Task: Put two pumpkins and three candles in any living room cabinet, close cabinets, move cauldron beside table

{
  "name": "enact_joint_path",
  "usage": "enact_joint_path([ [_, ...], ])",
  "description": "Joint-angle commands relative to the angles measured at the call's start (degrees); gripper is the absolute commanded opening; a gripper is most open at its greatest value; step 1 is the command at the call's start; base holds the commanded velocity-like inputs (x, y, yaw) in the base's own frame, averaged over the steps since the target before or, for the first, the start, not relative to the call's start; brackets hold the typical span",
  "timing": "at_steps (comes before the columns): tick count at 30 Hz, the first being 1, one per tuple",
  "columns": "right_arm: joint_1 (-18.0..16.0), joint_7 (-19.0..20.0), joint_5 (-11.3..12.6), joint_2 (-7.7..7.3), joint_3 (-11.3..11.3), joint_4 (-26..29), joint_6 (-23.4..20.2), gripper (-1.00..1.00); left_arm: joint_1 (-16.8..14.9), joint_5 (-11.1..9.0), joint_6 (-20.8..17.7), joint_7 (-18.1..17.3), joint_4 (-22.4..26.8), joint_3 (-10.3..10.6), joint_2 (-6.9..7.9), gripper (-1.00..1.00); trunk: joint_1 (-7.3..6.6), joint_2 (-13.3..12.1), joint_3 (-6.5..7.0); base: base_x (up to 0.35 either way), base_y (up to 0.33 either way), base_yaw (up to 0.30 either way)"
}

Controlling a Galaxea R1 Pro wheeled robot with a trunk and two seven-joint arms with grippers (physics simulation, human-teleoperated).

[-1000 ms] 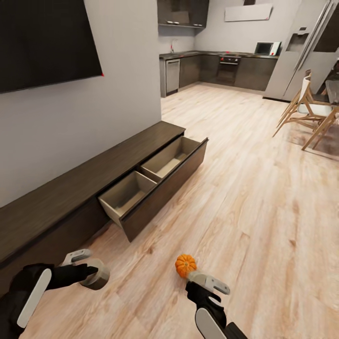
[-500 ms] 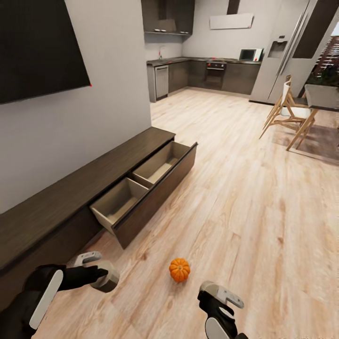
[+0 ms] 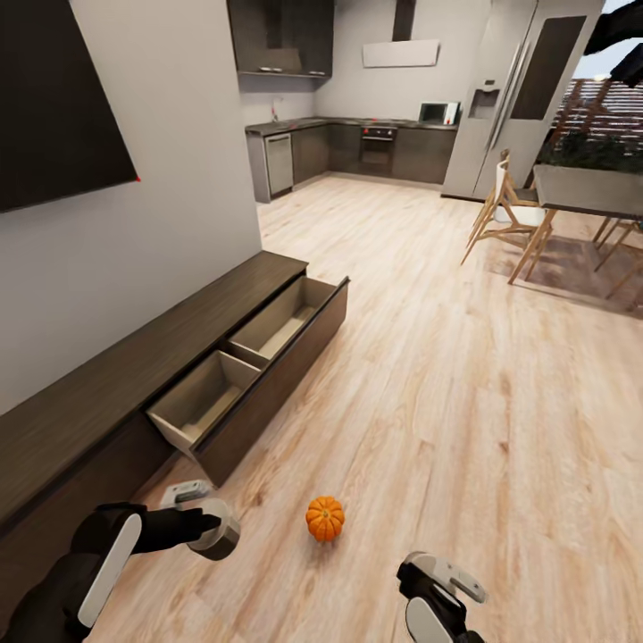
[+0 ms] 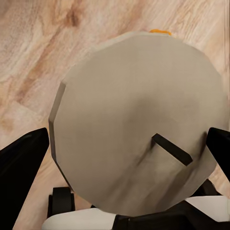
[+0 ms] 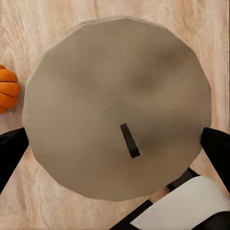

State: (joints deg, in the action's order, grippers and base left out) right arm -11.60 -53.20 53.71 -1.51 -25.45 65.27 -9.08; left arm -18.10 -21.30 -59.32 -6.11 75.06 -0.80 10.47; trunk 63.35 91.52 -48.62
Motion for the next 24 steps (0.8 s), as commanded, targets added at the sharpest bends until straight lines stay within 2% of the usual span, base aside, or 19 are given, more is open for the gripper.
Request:
enact_joint_path([
  [1,0.0,0.0,0.1,-0.09,0.2,0.0,0.0,-1.00,0.0,-0.1,0.0,0.1,0.0,0.0,-0.10,-1.00,-0.23,-0.4,0.24,0.000,0.000,-0.223],
  [7,0.0,0.0,0.1,-0.32,0.5,-0.1,0.1,-1.00,0.0,-0.1,0.0,0.2,0.0,0.0,-0.27,-1.00,-1.54,-2.8,1.48,0.000,0.000,-0.195],
  [14,0.0,0.0,0.1,-0.06,0.6,-1.4,2.2,-1.00,0.0,-0.1,0.0,0.2,0.0,0.2,-0.64,-1.00,-3.08,-5.6,3.03,0.000,0.000,-0.228],
  [24,0.0,-0.1,0.2,-0.21,0.6,-1.6,2.4,-1.00,0.0,-0.2,0.1,0.1,0.0,0.1,-0.71,-1.00,-3.08,-5.6,3.67,0.000,0.000,-0.215],
])
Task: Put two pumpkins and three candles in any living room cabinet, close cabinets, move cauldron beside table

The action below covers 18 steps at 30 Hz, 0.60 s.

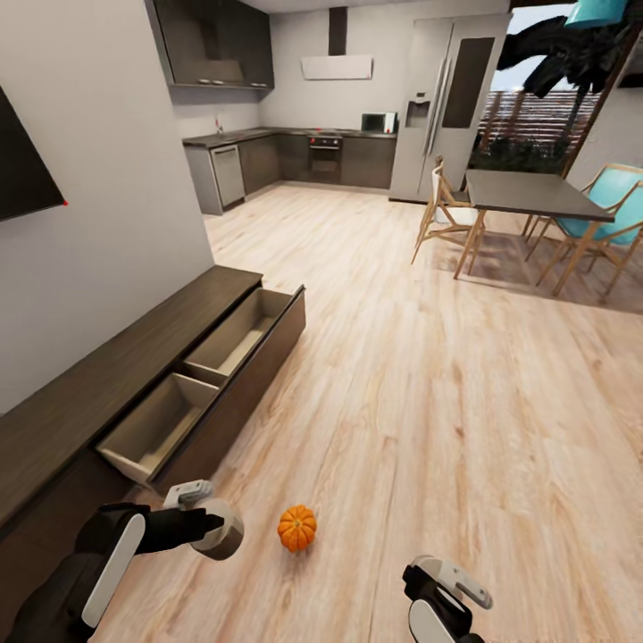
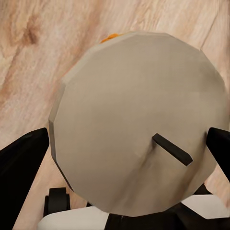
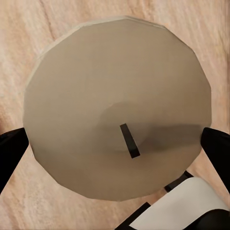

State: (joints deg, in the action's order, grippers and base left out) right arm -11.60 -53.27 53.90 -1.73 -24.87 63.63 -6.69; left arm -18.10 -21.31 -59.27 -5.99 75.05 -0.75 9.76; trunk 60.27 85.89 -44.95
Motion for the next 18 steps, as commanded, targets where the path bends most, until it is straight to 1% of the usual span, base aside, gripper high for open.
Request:
enact_joint_path([
  [1,0.0,0.0,0.0,-0.04,0.0,0.0,0.0,-1.00,0.0,-0.2,0.0,0.0,0.0,0.0,0.00,-1.00,0.00,0.0,0.07,0.000,0.000,-0.217],
  [13,0.0,-0.1,-0.1,-0.20,0.3,-0.1,0.0,-1.00,0.0,-0.2,0.1,0.0,0.0,0.0,0.00,-1.00,0.00,0.0,0.91,0.005,-0.005,-0.215],
  [18,0.0,-0.1,-0.1,-0.31,0.4,-0.3,0.2,-1.00,0.0,-0.1,0.2,0.1,0.0,0.1,0.00,-1.00,0.00,0.0,1.28,0.126,-0.167,-0.210],
])
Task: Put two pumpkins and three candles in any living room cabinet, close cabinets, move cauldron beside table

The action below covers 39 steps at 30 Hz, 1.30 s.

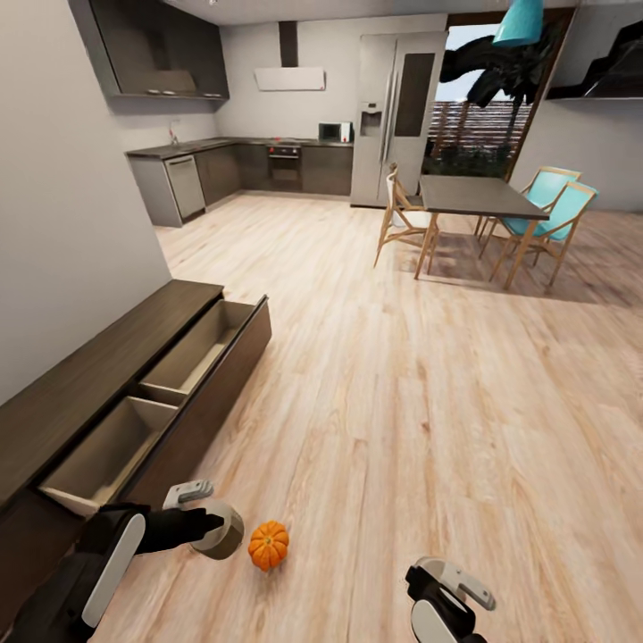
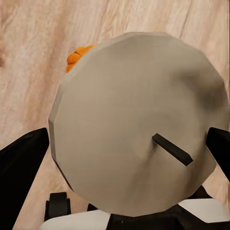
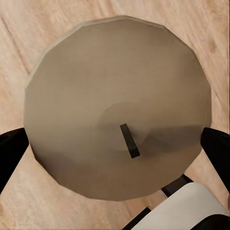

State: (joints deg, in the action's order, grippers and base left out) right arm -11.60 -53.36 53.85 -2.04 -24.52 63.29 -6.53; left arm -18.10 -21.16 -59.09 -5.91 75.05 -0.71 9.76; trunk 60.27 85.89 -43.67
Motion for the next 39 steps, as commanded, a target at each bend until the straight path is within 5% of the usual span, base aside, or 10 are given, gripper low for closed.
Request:
enact_joint_path([
  [1,0.0,0.0,-0.1,0.01,0.1,-0.2,0.0,-1.00,0.0,-0.2,0.0,0.0,0.0,0.0,0.00,-1.00,0.00,0.0,0.08,0.164,-0.227,-0.208],
  [14,0.0,0.6,-0.1,0.15,1.7,-5.8,0.1,-1.00,0.0,-0.3,0.0,0.0,0.0,0.0,0.00,-1.00,0.00,0.0,0.41,0.174,-0.242,-0.071],
  [19,0.0,5.9,-0.2,0.05,1.8,-8.8,0.2,-1.00,0.0,-0.3,0.0,0.0,0.0,0.0,0.00,-1.00,0.00,0.0,0.41,0.168,-0.254,0.000],
  [26,0.0,7.4,-0.2,0.02,2.0,-9.3,1.0,-1.00,0.0,-0.3,0.0,-0.1,0.0,0.0,0.00,-1.00,0.00,0.0,0.41,0.034,-0.199,0.000],
  [32,0.0,7.6,0.1,0.45,6.7,-9.3,0.8,-1.00,0.0,-0.3,0.0,-0.1,0.0,0.0,0.00,-1.00,0.00,0.0,0.45,0.001,-0.020,-0.072],
  [39,0.0,7.7,0.1,0.32,7.5,-9.3,0.8,-1.00,0.0,-0.3,0.0,-0.2,0.0,0.0,0.00,-1.00,0.00,0.0,0.64,0.000,-0.001,-0.257],
])
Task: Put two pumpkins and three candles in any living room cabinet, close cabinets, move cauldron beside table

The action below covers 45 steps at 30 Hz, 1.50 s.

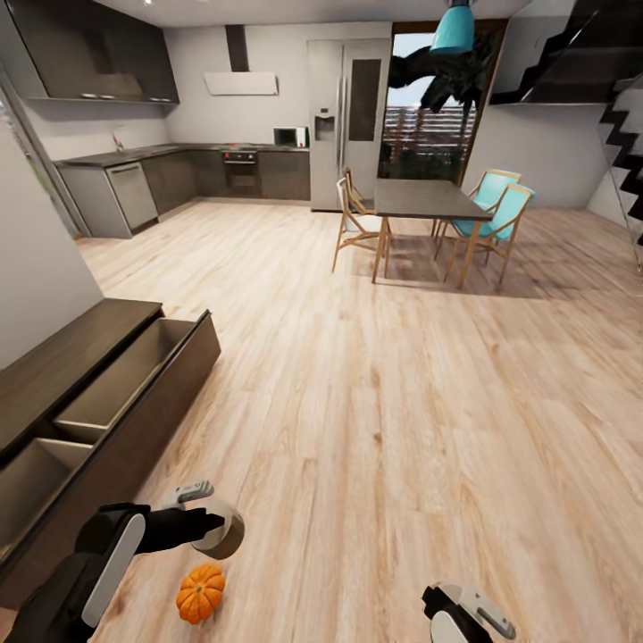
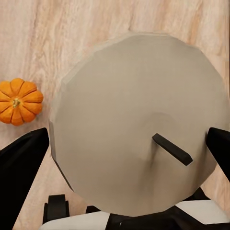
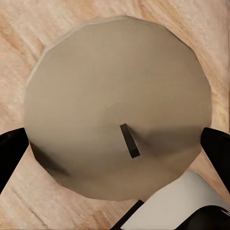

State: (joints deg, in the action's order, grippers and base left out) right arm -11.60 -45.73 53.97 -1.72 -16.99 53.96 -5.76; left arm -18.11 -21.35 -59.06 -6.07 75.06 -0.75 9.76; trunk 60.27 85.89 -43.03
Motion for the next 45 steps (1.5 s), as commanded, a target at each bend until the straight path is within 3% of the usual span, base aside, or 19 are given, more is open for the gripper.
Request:
enact_joint_path([
  [1,0.0,0.0,0.0,0.00,0.0,0.0,0.0,-1.00,0.0,-0.1,0.0,0.0,0.0,0.0,0.00,-1.00,0.00,0.0,0.03,0.000,0.000,-0.274],
  [9,0.0,0.0,-0.1,0.45,0.0,0.1,0.1,-1.00,0.0,0.0,0.0,0.1,0.0,0.1,0.00,-1.00,0.00,0.0,0.51,0.085,-0.004,-0.208],
  [45,0.0,0.0,-0.6,0.58,-0.5,0.4,0.1,-1.00,0.0,0.0,0.6,0.1,0.0,0.1,0.00,-1.00,0.00,0.0,3.35,0.274,-0.173,0.002],
])
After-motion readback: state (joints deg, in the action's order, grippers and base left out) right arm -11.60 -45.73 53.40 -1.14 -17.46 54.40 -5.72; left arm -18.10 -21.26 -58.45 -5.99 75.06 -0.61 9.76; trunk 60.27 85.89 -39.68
